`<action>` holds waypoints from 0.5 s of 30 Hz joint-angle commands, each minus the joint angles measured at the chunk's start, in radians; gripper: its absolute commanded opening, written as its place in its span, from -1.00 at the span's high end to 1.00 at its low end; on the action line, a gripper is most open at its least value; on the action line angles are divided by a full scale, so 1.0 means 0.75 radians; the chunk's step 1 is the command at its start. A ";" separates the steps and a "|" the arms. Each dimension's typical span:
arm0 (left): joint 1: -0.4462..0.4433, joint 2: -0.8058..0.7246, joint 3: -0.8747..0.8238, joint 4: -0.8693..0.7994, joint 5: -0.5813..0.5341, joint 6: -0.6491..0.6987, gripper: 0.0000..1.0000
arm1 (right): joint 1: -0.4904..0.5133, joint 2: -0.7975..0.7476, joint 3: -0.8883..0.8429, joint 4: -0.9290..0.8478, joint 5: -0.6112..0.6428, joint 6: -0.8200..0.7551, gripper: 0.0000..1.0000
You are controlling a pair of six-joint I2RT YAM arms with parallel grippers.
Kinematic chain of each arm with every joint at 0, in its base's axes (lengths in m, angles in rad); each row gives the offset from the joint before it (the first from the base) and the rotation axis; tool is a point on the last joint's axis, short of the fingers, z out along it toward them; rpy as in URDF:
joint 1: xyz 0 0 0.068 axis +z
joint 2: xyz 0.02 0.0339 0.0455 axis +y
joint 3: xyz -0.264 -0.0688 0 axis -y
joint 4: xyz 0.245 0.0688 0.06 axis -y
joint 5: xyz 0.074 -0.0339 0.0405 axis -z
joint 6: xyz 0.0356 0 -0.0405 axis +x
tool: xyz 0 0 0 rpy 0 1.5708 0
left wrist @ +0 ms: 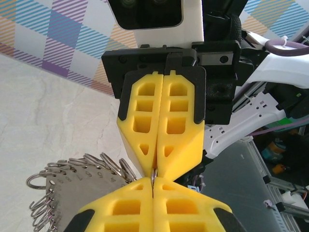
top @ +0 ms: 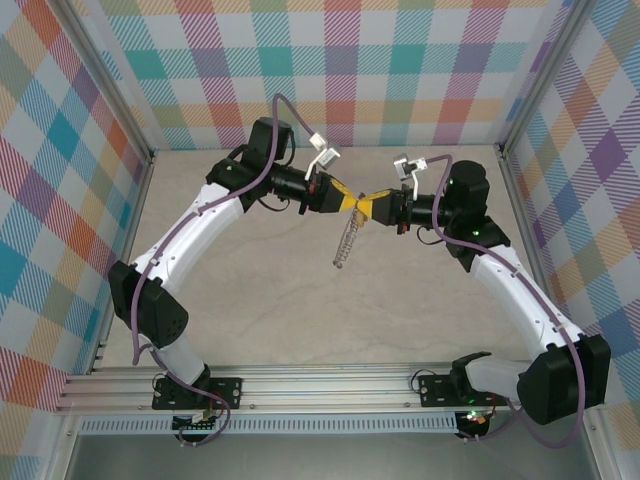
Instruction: Put the keys on the keyring
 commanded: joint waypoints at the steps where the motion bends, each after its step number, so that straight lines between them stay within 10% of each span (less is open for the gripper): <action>1: -0.035 -0.012 -0.019 0.140 -0.036 -0.090 1.00 | -0.006 -0.009 0.017 -0.001 0.046 -0.024 0.54; 11: -0.034 -0.147 -0.231 0.522 -0.258 -0.275 1.00 | -0.055 -0.236 -0.059 -0.256 0.639 -0.119 -1.00; 15: -0.034 -0.174 -0.268 0.575 -0.259 -0.303 1.00 | -0.057 -0.279 -0.071 -0.312 0.863 -0.122 -0.99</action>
